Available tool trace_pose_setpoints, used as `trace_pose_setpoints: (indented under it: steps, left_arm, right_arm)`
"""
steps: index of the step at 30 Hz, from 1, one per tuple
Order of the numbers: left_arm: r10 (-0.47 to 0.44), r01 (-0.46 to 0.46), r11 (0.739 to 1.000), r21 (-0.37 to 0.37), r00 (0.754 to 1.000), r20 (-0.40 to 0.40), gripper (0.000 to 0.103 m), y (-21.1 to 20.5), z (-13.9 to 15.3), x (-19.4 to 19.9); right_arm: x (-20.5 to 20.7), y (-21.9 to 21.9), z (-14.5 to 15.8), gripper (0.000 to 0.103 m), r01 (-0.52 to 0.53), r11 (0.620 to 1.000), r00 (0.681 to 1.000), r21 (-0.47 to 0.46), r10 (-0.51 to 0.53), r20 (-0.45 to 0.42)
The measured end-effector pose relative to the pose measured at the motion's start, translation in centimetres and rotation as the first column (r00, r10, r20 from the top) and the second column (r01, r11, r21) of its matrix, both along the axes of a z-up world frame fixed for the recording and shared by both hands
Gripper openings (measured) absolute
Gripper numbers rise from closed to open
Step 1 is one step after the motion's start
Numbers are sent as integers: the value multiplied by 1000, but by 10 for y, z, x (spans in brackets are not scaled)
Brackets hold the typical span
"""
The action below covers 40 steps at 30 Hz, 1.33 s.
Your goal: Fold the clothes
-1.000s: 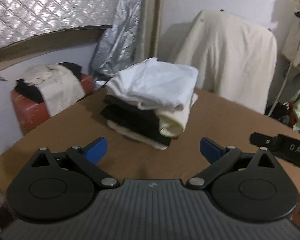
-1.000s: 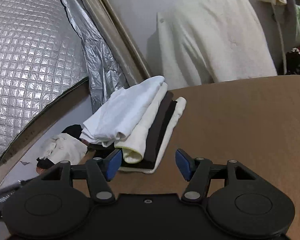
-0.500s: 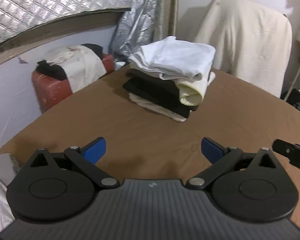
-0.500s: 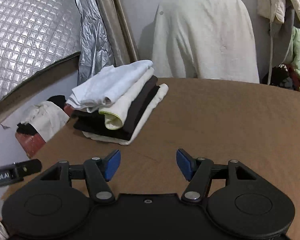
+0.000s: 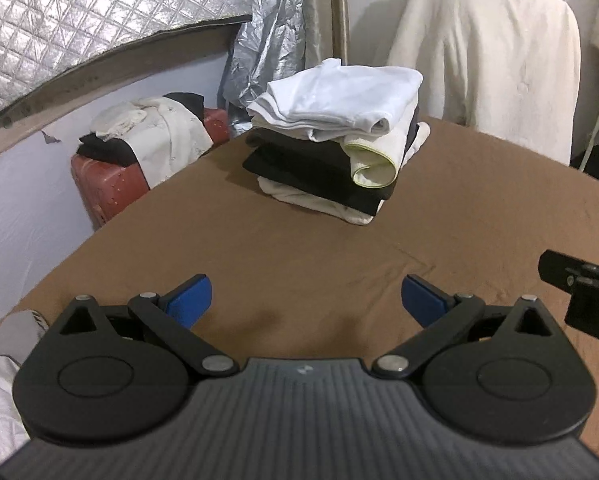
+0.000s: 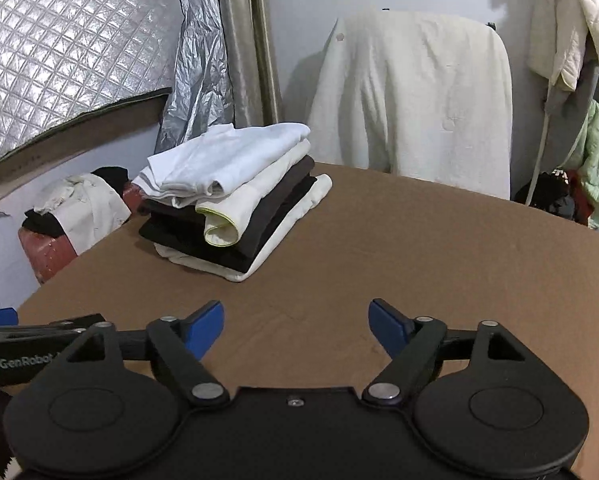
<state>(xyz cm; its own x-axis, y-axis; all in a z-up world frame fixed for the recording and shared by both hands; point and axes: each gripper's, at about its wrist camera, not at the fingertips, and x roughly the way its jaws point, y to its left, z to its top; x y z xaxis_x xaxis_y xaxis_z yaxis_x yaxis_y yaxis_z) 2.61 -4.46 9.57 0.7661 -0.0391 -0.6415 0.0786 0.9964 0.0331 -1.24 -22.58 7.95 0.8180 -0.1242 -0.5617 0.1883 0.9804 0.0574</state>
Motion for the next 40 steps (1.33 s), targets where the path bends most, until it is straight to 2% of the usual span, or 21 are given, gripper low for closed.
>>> trace_pose_setpoints:
  steps: [7, 12, 18, 26, 40]
  left_arm:
    - [-7, 7, 999, 33, 1000, 13, 103, -7, 2, -2]
    - [24, -27, 994, 105, 999, 27, 103, -9, -2, 1]
    - [21, -23, 993, 116, 1000, 17, 103, -10, -6, 3]
    - [1, -2, 992, 130, 1000, 7, 103, -13, -12, 5]
    - [-12, 9, 990, 143, 1000, 20, 103, -11, -11, 5]
  right_arm:
    - [1, 6, -2, 86, -31, 1000, 999, -4, 31, -11]
    - [1, 9, -1, 87, -46, 999, 999, -28, 46, -8]
    - [1, 8, 0, 87, -41, 999, 999, -11, 41, -4]
    - [4, 17, -6, 87, -50, 998, 999, -34, 49, -14]
    - [6, 18, -7, 88, -45, 998, 999, -35, 45, -19]
